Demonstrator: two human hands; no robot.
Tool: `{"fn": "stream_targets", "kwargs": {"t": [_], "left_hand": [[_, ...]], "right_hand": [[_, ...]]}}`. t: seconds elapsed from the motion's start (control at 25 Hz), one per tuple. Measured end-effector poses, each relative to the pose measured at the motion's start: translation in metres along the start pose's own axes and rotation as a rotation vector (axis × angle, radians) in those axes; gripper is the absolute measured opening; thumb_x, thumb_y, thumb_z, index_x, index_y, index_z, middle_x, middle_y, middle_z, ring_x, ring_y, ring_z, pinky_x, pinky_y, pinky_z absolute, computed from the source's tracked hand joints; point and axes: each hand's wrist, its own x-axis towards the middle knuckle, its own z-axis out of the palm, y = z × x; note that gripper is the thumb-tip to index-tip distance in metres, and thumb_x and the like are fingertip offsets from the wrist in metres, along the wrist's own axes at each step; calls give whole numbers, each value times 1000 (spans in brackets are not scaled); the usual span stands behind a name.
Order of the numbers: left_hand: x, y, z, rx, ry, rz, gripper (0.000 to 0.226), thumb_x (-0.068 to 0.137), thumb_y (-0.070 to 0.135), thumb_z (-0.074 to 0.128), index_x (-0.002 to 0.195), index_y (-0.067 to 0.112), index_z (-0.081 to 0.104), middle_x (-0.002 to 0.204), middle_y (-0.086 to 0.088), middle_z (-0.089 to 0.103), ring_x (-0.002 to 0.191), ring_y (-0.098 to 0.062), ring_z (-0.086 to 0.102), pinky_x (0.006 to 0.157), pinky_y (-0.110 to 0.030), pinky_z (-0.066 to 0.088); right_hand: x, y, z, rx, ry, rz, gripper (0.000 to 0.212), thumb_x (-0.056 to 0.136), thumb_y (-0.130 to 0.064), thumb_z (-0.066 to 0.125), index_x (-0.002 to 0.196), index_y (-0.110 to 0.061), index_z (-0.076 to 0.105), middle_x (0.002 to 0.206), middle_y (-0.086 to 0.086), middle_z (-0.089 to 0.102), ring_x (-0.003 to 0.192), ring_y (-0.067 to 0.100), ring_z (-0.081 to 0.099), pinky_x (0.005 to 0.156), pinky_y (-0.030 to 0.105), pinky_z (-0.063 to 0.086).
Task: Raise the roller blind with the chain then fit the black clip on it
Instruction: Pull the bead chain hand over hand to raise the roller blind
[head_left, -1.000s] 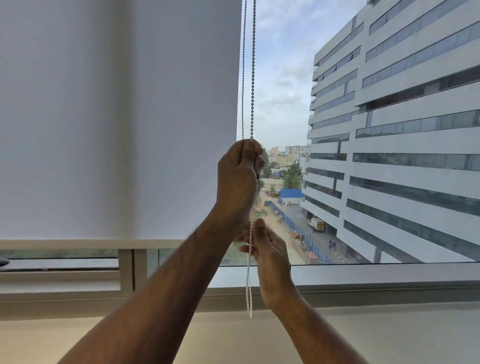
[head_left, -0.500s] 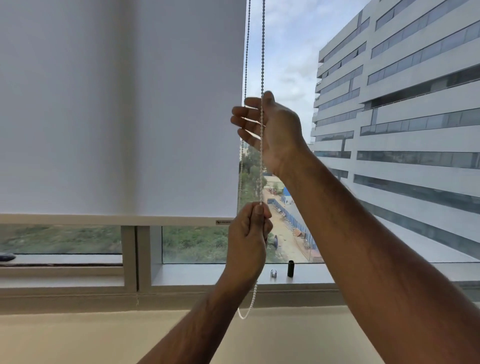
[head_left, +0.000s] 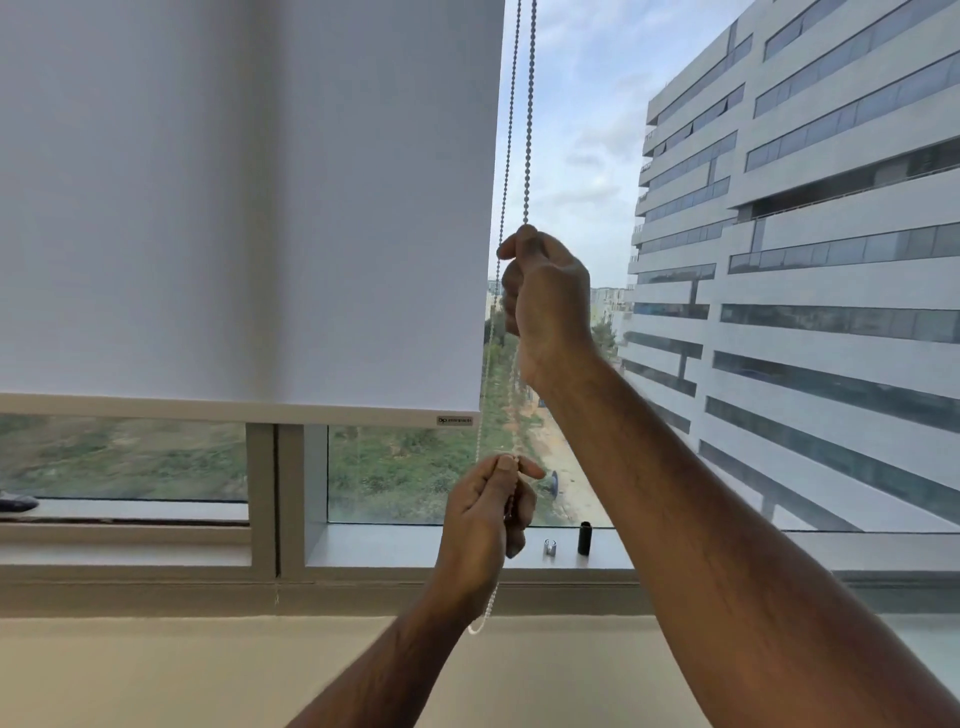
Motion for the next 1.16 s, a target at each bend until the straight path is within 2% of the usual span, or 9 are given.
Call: {"fn": "stream_targets", "kwargs": {"t": [0.12,0.2,0.4,0.6,0.68,0.8,0.88,1.0,1.16], "left_hand": [[13,6,-8,-3,34,-20,42,111,30,37,106,15,76,85,-15,75,71,-24,71,63,-35,59],[30,18,-12,12,81,-11,43,111,31,36,109,12,75,97,-13,79,89,-25,76,75,-36,62],[74,74,-10,63,99,139,41,111,33,38,102,29,78,100,-6,81,95,-19,78,73,-32,61],[109,128,3,60,64,148,36,111,30,41,108,18,74,95,-7,81,87,-21,79,71,-31,61],[117,140,12,23,57,154,35,110,31,42,109,15,73,87,-5,79,74,-17,76,64,-29,59],[123,145,25,-1,71,187,33,110,28,44,110,12,73,66,2,62,46,-9,51,43,-23,41],[122,144,32,-2,97,230,30,110,22,44,103,13,72,56,8,47,40,-7,32,41,-21,27],[115,139,36,17,131,275,31,110,18,44,92,16,69,50,12,40,40,-6,25,42,-22,22],[100,127,31,58,129,319,33,110,20,45,85,20,67,52,12,41,41,-4,30,43,-21,27]], "right_hand": [[-18,19,-8,-24,-11,-14,33,108,-23,46,82,-17,64,46,-12,39,36,3,28,37,20,23],[-32,33,-13,-67,-7,-24,32,108,-24,46,83,-16,65,49,-12,41,39,2,32,39,19,28],[-68,67,-21,-54,-15,7,33,107,-28,49,80,-20,66,51,-12,50,43,1,40,43,18,35],[-92,87,-29,-69,-27,42,36,108,-26,46,79,-19,65,51,-14,42,44,2,33,42,16,30],[-97,89,-31,-66,-26,53,35,108,-26,47,78,-18,64,53,-12,40,46,3,32,43,16,30],[-101,90,-30,-75,-44,45,36,108,-27,48,77,-21,64,56,-9,40,48,4,34,44,16,31],[-103,91,-30,-66,-68,49,36,107,-27,48,77,-21,66,56,-8,42,49,4,36,45,16,32],[-103,94,-35,10,-141,96,37,108,-29,47,81,-18,70,55,-1,46,46,7,37,42,19,30],[-101,96,-42,65,-146,159,43,101,-46,45,86,-22,77,75,4,76,61,15,69,53,28,49]]}}
